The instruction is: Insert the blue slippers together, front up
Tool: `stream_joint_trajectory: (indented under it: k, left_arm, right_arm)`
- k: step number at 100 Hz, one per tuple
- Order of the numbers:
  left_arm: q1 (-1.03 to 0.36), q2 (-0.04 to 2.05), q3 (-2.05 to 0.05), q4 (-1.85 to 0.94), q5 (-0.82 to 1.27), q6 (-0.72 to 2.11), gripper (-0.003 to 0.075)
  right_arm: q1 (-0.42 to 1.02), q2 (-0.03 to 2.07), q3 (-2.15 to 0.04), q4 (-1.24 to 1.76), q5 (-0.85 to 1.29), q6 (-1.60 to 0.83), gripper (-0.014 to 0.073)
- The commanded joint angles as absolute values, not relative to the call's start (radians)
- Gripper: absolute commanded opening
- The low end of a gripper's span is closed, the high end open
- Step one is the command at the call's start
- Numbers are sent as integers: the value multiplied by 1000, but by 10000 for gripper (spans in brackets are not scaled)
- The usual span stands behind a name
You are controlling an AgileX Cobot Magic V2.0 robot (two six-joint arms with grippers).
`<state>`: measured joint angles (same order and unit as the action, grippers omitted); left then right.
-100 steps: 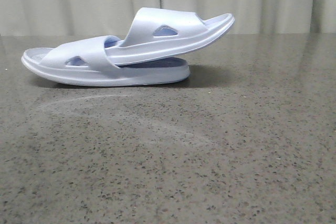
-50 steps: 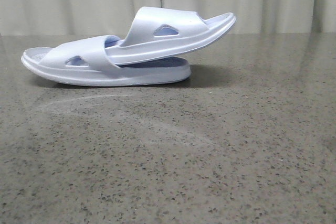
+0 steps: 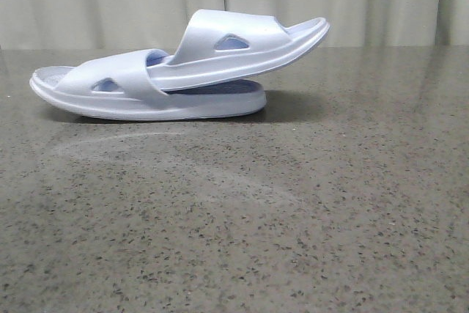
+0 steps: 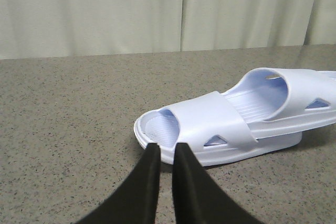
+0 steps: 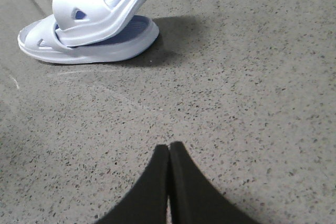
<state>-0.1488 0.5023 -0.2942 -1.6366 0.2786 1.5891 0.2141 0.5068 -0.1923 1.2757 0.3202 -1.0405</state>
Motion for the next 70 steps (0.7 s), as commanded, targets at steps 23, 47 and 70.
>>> stream_joint_trajectory:
  k: [23, 47, 70]
  left_arm:
    - [-155, 505, -320, -1667, 289, 1592, 15]
    - [-155, 492, -291, -1597, 289, 1592, 15]
    - [-147, 389, -263, -1003, 332, 1189, 15]
  right_arm:
    - [217, 507, -219, 1298, 298, -1054, -95]
    - [217, 507, -219, 1298, 298, -1054, -95]
    - [217, 507, -219, 1298, 298, -1054, -97]
